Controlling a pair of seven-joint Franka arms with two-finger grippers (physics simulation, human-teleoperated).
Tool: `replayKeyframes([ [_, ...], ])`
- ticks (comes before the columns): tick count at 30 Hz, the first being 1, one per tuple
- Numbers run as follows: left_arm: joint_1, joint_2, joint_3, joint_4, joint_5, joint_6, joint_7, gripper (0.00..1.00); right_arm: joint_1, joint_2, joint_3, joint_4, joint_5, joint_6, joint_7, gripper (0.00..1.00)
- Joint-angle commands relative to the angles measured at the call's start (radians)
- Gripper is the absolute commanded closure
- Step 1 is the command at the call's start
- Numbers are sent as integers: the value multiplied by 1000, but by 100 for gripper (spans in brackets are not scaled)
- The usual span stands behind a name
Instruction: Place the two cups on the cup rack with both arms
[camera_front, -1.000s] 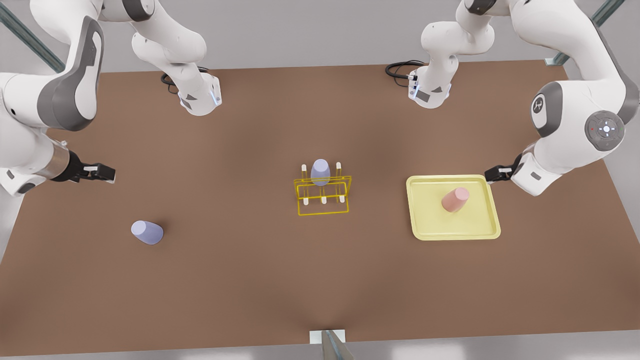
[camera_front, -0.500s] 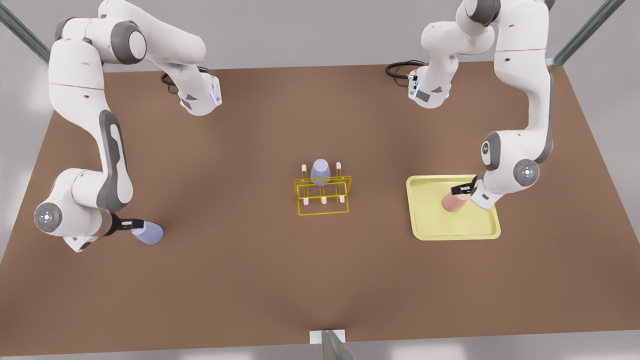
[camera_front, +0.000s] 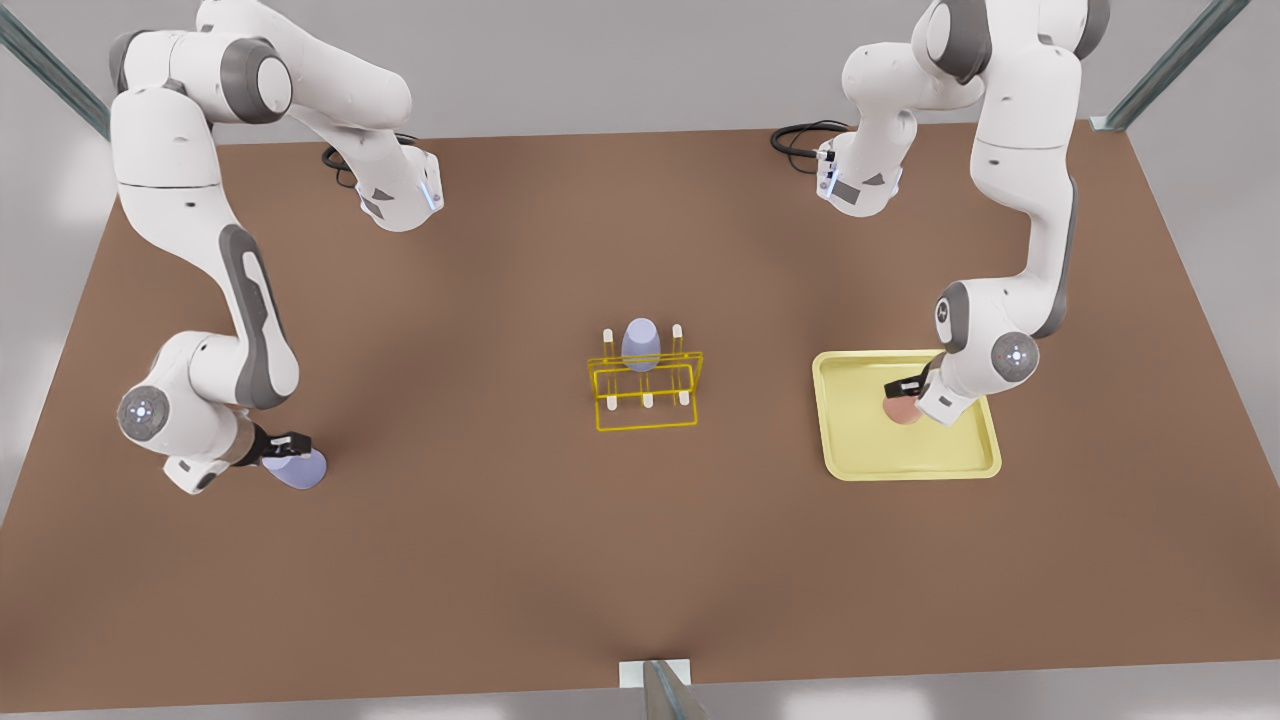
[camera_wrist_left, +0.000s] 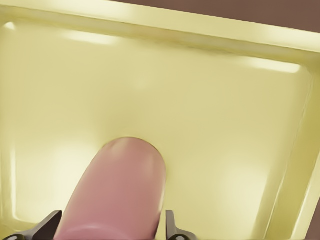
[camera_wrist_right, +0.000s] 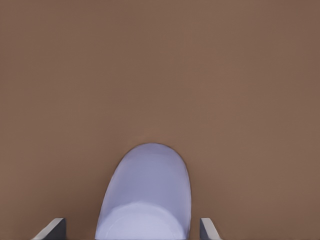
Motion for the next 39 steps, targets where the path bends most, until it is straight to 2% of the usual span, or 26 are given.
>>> replayKeyframes([
  [1,0,5,0,-2,0,21,-8,0,-1,15,-1,-3,7,45,-75,0],
  [2,0,5,0,-2,0,23,-8,0,-3,16,-1,-6,7,49,-75,0],
  [3,0,5,0,-2,0,24,-9,15,-11,24,-1,-8,7,53,-75,0],
  [4,0,7,0,-2,0,24,-9,25,-14,30,-1,-8,7,59,-75,0],
  [17,-6,8,-11,52,0,-9,-14,24,-12,65,-1,-28,-2,113,-75,0],
  [18,-6,5,-26,117,-3,-140,-19,24,-12,65,-1,-28,-2,113,-77,16],
  [19,-7,5,-32,151,-3,-201,-45,24,-12,64,-1,-28,-2,113,-75,25],
  [23,-14,7,-78,240,-1,-260,-97,23,-15,50,0,-20,4,110,-77,30],
  [27,-15,25,-235,430,2,-369,-305,23,-12,23,32,-15,27,101,-72,30],
  [29,-21,123,-313,636,-1,-433,-400,23,-12,-10,88,-15,78,69,-72,29],
  [31,-52,189,-357,753,3,-476,-517,23,-8,-42,135,-15,121,56,-66,29],
  [35,-142,215,-359,814,3,-568,-701,21,12,-1,226,21,211,70,-55,29],
  [39,-211,278,-388,912,2,-646,-848,21,180,24,233,115,250,56,9,30],
])
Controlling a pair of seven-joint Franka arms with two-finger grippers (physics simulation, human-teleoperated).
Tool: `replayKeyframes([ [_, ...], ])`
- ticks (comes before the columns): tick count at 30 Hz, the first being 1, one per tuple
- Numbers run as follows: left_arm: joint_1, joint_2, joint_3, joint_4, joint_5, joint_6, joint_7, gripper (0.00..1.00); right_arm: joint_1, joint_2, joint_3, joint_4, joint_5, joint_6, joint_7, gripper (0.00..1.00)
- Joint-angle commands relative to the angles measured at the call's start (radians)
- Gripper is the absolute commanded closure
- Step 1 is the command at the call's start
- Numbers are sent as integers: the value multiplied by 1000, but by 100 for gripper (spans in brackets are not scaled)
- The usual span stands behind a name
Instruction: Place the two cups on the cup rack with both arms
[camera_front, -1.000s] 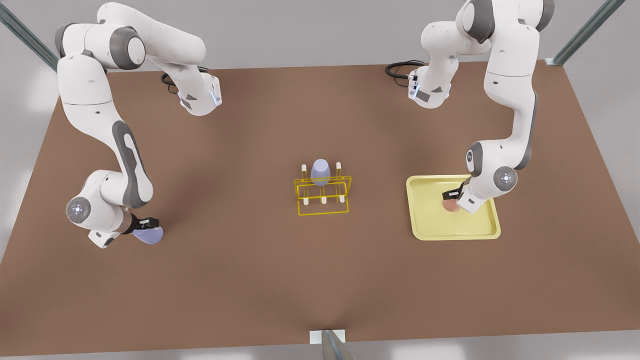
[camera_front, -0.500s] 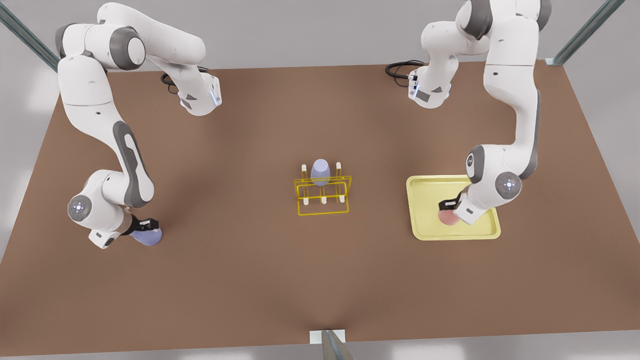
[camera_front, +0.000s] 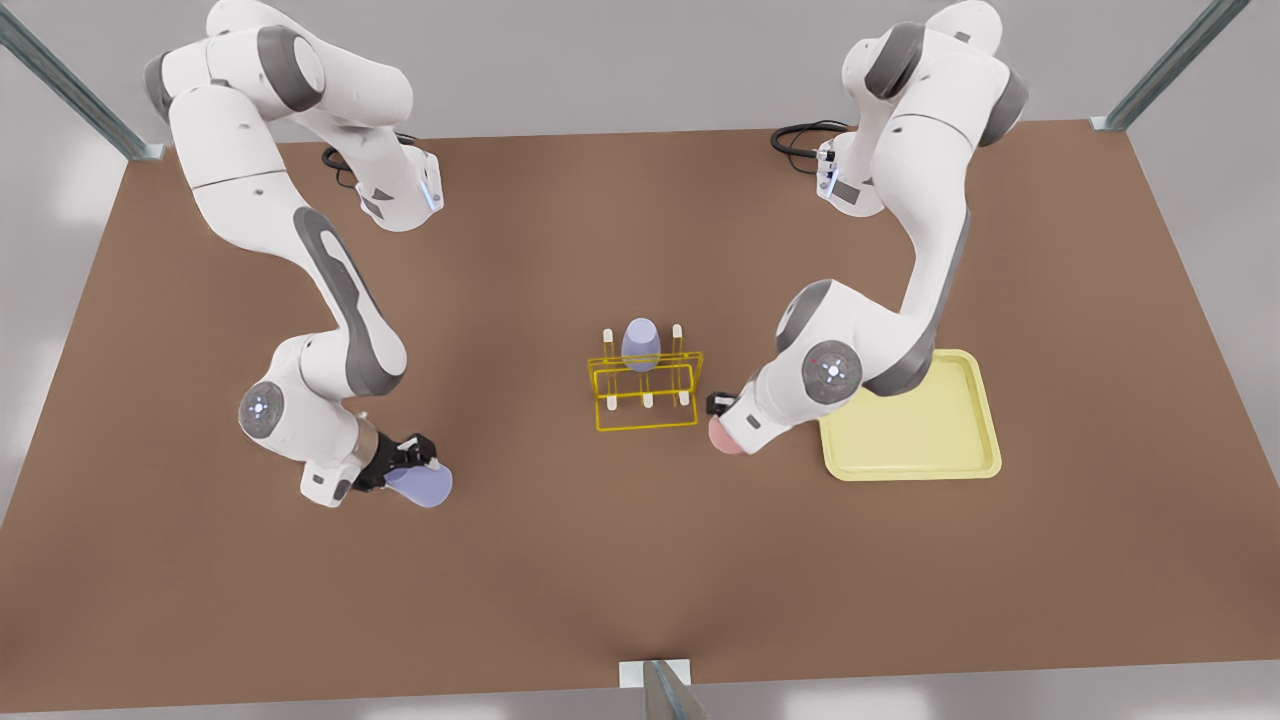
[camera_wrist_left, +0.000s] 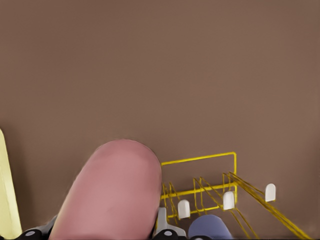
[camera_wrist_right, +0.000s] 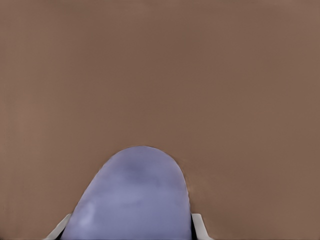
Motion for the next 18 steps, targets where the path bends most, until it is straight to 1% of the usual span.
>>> replayKeyframes([
  [1,-27,24,-4,38,-1,-121,-516,21,51,9,2,37,27,-16,73,30],
  [4,-49,34,-6,44,-2,-125,-544,21,140,13,2,80,27,-26,145,30],
  [5,-58,34,-12,41,-4,-125,-546,21,175,13,2,105,31,-61,186,30],
  [8,-82,50,-34,35,-2,-114,-576,21,252,9,2,115,104,-64,297,30],
  [11,-87,64,-47,35,-4,-105,-578,21,294,0,3,118,120,-69,366,30],
  [14,-85,80,-49,6,-1,-71,-575,21,322,-8,48,120,128,-86,498,30],
  [15,-87,82,-49,6,1,-71,-575,19,331,-7,48,120,128,-84,504,30],
  [16,-87,90,-49,4,2,-71,-575,5,334,-7,51,121,128,-84,508,30],
  [17,-87,93,-49,4,2,-71,-575,0,339,-7,54,123,128,-84,508,30],
  [18,-85,94,-49,4,2,-71,-575,0,339,-7,66,121,130,-86,508,30],
])
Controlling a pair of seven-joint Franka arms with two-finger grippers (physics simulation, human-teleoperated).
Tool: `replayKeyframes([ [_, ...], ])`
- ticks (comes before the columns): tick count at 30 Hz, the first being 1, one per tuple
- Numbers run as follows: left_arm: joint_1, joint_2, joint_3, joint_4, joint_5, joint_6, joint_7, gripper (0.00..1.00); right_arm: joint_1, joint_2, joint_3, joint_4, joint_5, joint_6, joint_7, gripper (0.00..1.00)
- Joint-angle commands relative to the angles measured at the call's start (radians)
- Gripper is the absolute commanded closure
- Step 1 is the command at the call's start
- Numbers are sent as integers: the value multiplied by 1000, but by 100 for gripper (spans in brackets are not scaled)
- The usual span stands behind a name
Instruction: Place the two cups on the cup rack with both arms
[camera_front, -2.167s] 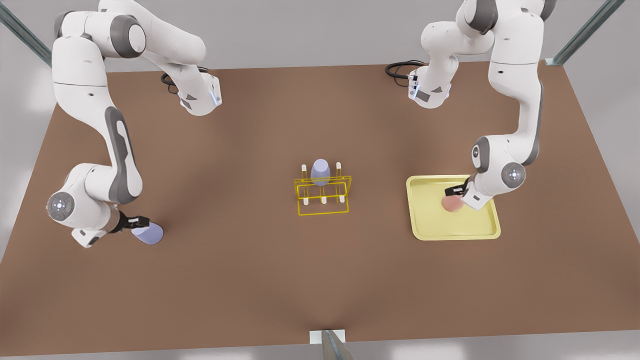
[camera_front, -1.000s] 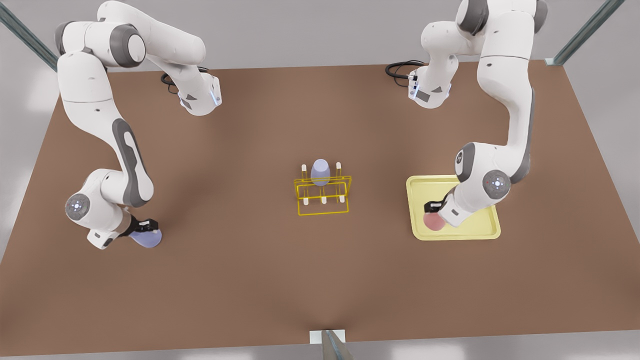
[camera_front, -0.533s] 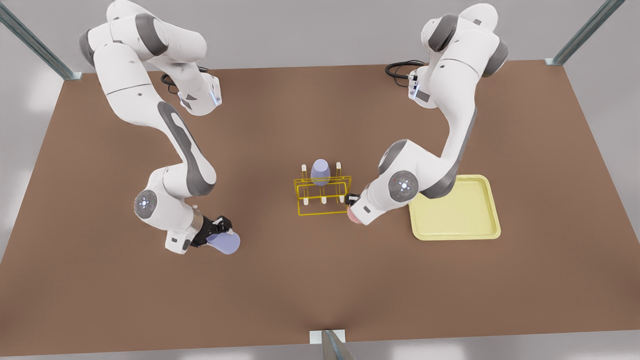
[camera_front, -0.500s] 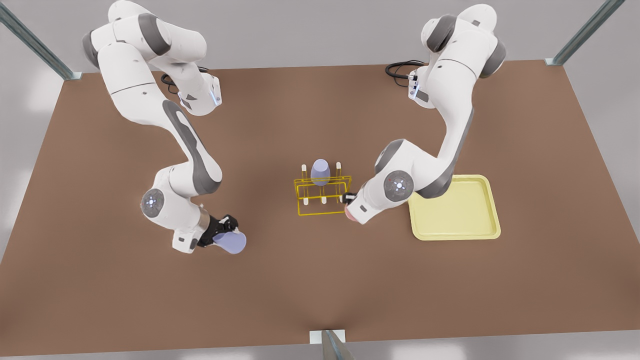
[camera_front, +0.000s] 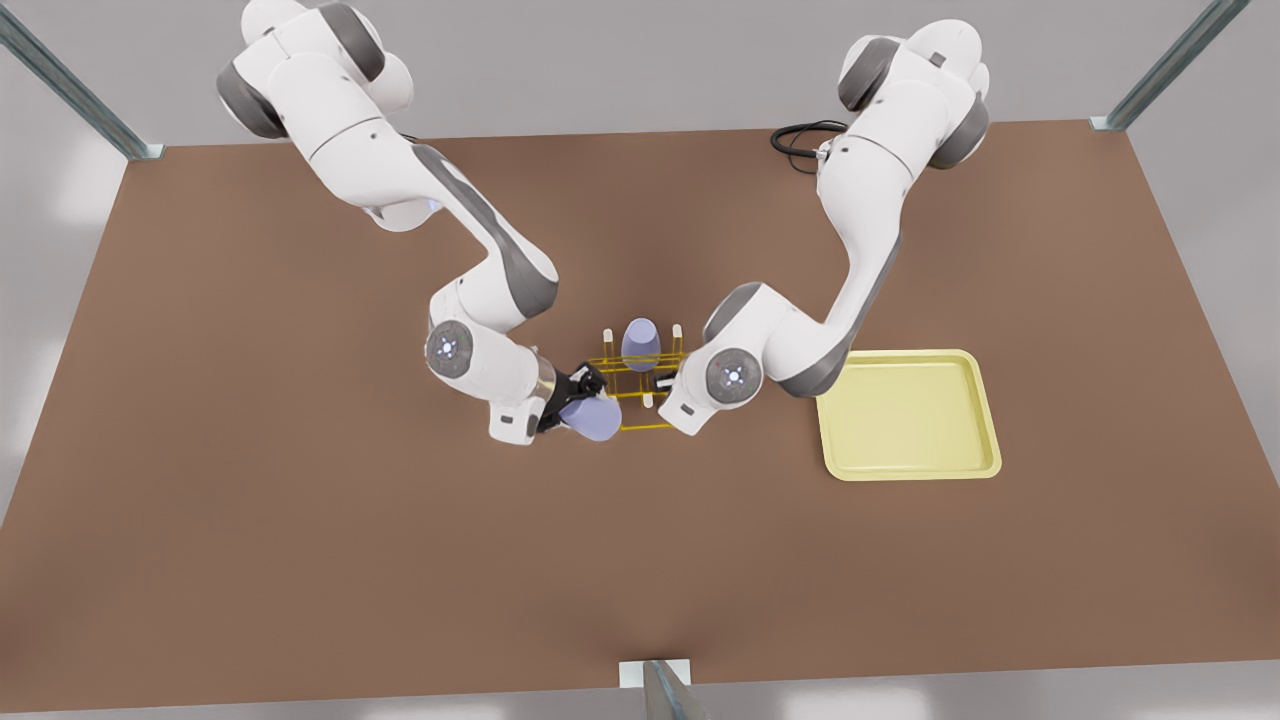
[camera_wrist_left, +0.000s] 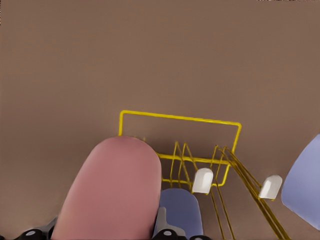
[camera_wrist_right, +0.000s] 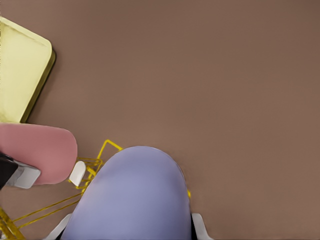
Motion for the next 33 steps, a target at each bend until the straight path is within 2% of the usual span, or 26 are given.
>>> replayKeyframes([
  [1,2,1,-1,0,6,1,-217,0,3,-2,13,-3,2,-17,281,30],
  [8,2,-1,-16,-48,6,-57,-214,0,13,-7,30,-15,1,-45,264,30],
  [13,13,-18,-21,-9,2,-71,-224,0,16,4,30,-17,-4,-57,260,30],
  [16,63,-25,-18,184,8,-258,-224,0,16,4,30,-17,-10,-103,258,30],
  [18,189,-163,-21,231,3,-407,-193,0,36,13,30,-17,-12,-115,256,30],
  [19,255,-212,-22,231,11,-480,37,0,43,17,30,-17,-12,-115,256,30],
  [20,307,-240,-21,241,58,-558,279,0,43,30,30,-15,-12,-115,256,12],
  [21,341,-262,-18,256,121,-592,346,0,39,31,30,-17,-12,-117,250,0],
  [22,252,-424,138,68,160,-467,483,0,36,33,30,-15,-12,-117,249,0],
  [23,189,-524,272,-69,152,-393,640,0,36,34,30,-17,-12,-117,238,0],
  [26,207,-493,274,-32,156,-497,654,0,36,42,30,-12,-12,-115,237,0],
  [33,244,-483,274,-34,129,-509,697,0,19,39,28,25,-2,-147,209,0],
])
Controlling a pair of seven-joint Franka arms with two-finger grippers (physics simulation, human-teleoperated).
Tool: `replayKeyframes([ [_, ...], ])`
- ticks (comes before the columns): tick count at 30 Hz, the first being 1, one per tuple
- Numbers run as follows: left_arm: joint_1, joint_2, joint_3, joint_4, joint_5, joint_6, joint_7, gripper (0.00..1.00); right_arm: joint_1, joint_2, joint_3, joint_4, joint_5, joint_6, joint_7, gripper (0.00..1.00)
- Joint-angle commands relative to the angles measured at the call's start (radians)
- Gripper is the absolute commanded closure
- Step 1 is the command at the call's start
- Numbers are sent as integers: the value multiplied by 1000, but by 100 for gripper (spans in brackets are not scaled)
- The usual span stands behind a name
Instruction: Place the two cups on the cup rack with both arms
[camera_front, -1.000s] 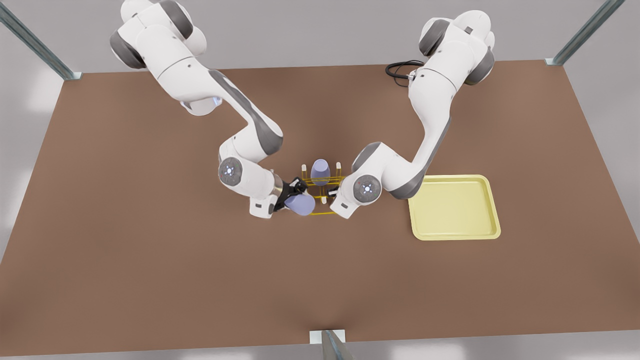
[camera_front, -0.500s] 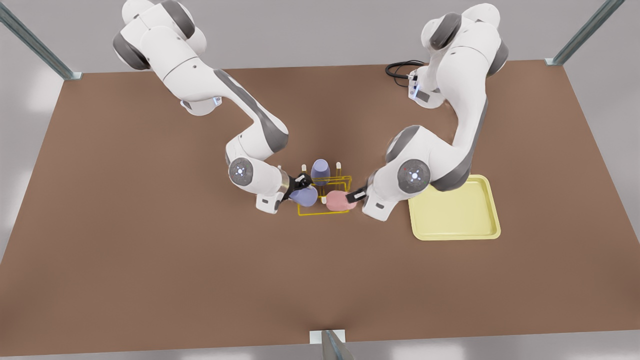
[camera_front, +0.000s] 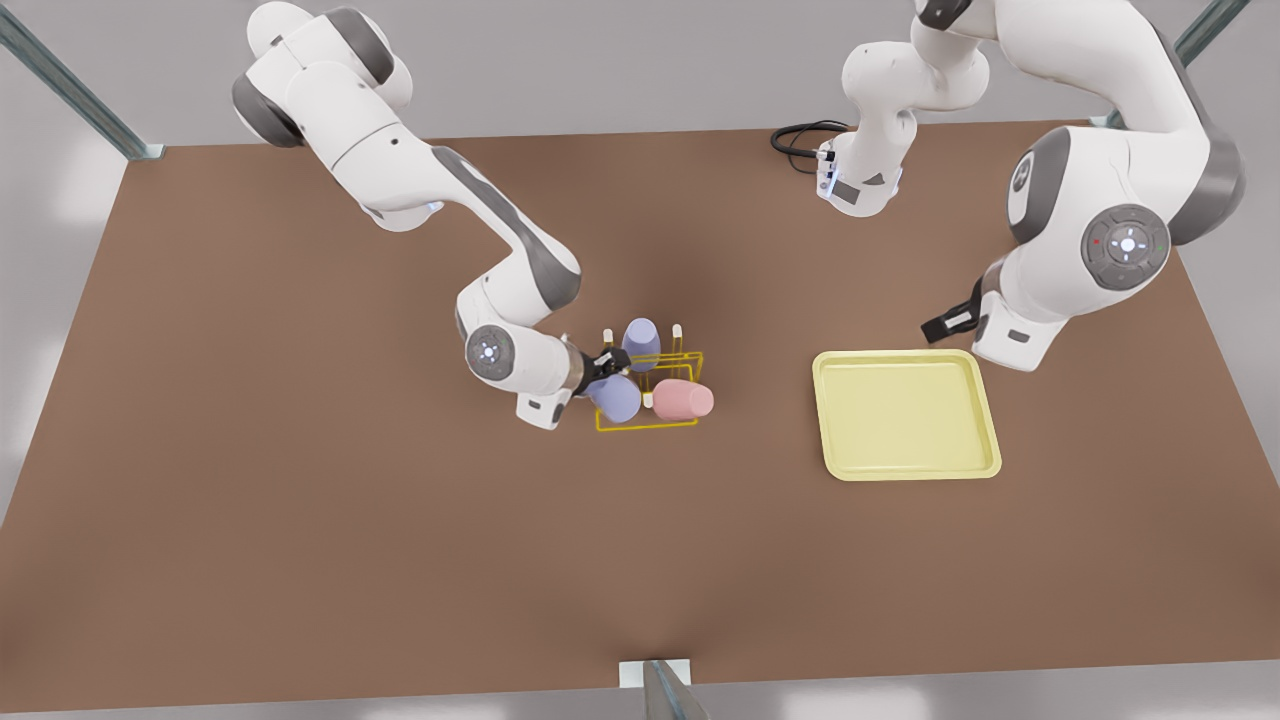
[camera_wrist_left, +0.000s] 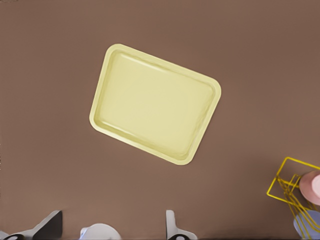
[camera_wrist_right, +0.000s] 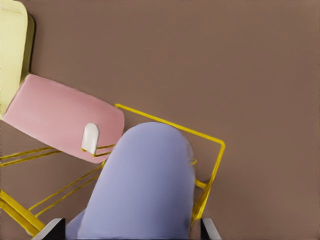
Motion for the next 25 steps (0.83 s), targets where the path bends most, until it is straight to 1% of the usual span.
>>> replayKeyframes([
  [1,1,10,0,0,-2,-33,416,0,-12,-3,0,10,2,-46,-22,0],
  [4,4,11,-2,-2,0,-36,512,0,-29,-10,-5,33,-5,-94,-22,0],
  [5,4,10,-2,-2,0,-78,512,0,-35,-13,-11,56,-10,-121,-17,0],
  [6,2,11,-2,-2,0,-91,509,0,-35,-46,-57,70,-69,-149,-10,0],
  [7,5,10,-3,-2,1,-111,512,0,-49,-64,-91,108,-250,-212,-10,0],
  [9,4,11,-3,-6,0,-189,512,0,-187,-58,-97,136,-338,-246,-25,0],
  [10,-2,8,-6,-5,10,-226,506,0,-274,-49,-98,133,-464,-249,-39,0],
  [11,5,7,-5,-6,4,-240,508,0,-368,-37,-98,135,-516,-247,-124,0],
  [12,5,7,-5,-8,6,-240,505,0,-423,-35,-110,136,-521,-244,-154,0],
  [14,5,5,-5,-6,9,-232,503,0,-492,-67,-178,176,-504,-252,-278,0],
  [16,7,5,-5,-6,9,-229,503,0,-494,-170,-180,168,-496,-414,-257,0],
  [17,5,7,-5,-6,7,-229,503,0,-494,-247,-180,155,-476,-512,-192,0],
  [19,7,5,-5,-6,7,-233,503,0,-488,-355,-178,142,-473,-557,-131,0],
  [21,7,7,-5,-6,7,-229,503,0,-485,-418,-173,113,-465,-629,-117,0],
  [25,10,7,-3,-6,9,-230,503,0,-489,-448,-175,106,-433,-640,-119,0],
])
